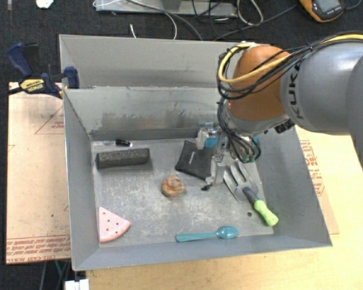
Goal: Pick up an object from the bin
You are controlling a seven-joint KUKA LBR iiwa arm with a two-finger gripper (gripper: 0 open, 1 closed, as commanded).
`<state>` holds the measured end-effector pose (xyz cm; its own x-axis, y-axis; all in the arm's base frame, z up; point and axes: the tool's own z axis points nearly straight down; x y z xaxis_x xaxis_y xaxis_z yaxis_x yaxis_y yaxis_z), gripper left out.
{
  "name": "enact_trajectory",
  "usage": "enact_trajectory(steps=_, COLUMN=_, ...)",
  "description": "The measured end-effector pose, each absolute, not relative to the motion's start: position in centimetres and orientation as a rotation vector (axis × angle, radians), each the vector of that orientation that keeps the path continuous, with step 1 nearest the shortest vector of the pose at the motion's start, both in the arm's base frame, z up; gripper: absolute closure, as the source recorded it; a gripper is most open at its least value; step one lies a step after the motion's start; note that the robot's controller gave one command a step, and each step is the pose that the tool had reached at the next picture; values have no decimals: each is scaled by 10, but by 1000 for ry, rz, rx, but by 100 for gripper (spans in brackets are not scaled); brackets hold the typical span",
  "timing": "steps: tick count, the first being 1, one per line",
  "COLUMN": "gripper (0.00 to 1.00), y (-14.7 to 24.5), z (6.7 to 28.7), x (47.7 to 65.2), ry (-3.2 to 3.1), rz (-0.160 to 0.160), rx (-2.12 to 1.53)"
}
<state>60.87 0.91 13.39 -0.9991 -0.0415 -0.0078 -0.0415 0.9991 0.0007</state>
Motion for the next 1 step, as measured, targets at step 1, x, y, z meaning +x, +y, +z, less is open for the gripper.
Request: enact_trajectory(steps=1, gripper=0, y=30, z=97, x=636, ry=3122, rz=1, rx=-230)
